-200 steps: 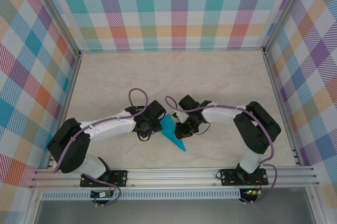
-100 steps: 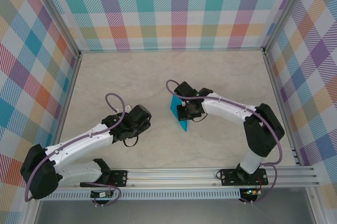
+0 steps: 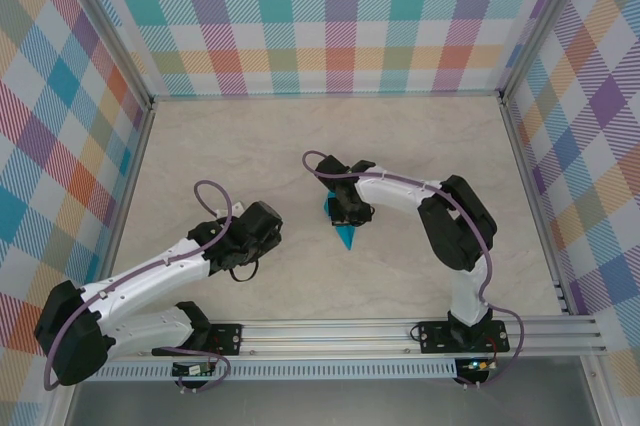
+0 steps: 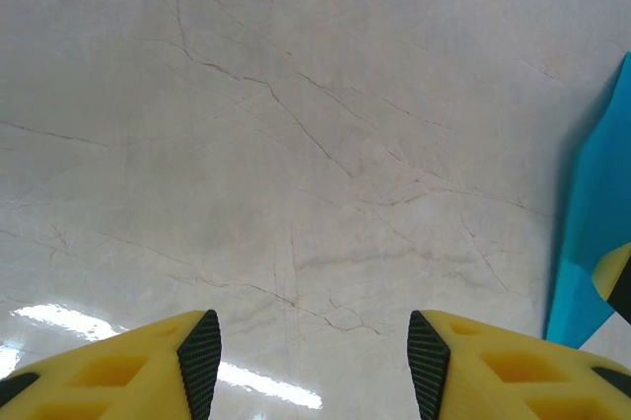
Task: Fold a paper plane with a square sheet of paper (pick it up from the middle)
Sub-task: Turn over the paper plane at the center of the table.
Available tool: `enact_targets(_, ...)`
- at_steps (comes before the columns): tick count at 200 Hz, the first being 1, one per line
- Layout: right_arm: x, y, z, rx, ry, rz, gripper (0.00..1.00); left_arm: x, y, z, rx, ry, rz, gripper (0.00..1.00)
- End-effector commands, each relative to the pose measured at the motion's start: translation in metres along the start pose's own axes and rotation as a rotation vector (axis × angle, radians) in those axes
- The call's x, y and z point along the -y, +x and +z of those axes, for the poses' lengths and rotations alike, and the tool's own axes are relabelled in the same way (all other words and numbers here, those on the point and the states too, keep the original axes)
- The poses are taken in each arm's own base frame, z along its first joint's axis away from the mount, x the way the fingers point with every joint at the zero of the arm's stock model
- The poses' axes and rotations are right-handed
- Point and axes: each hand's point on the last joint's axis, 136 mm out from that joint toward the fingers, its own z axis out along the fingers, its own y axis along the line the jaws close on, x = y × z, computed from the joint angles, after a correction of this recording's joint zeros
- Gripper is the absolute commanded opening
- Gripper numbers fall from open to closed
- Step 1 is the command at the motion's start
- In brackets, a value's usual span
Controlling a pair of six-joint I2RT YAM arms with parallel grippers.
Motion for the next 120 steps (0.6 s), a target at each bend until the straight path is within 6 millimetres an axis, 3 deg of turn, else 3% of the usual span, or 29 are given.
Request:
enact_targets(1,0.001,0.000,0.004,-0.020,0.008,0.025,0.18,-0.010,-0.001,0.002,0.005,-0.022,-0.011,0.55)
enact_targets(76,0.008,0.014,0.028,-0.094,0.032,0.034,0.21,-0.012,0.000,0.006,-0.004,-0.028,-0.011,0.56)
enact_targets(98,0.005,0.006,0.010,-0.056,0.016,0.029,0.25,-0.010,-0.003,0.004,0.007,-0.024,0.007,0.57)
enact_targets(120,0.004,-0.009,-0.025,0.019,-0.005,0.021,0.32,-0.010,-0.011,-0.001,0.039,-0.035,0.035,0.58)
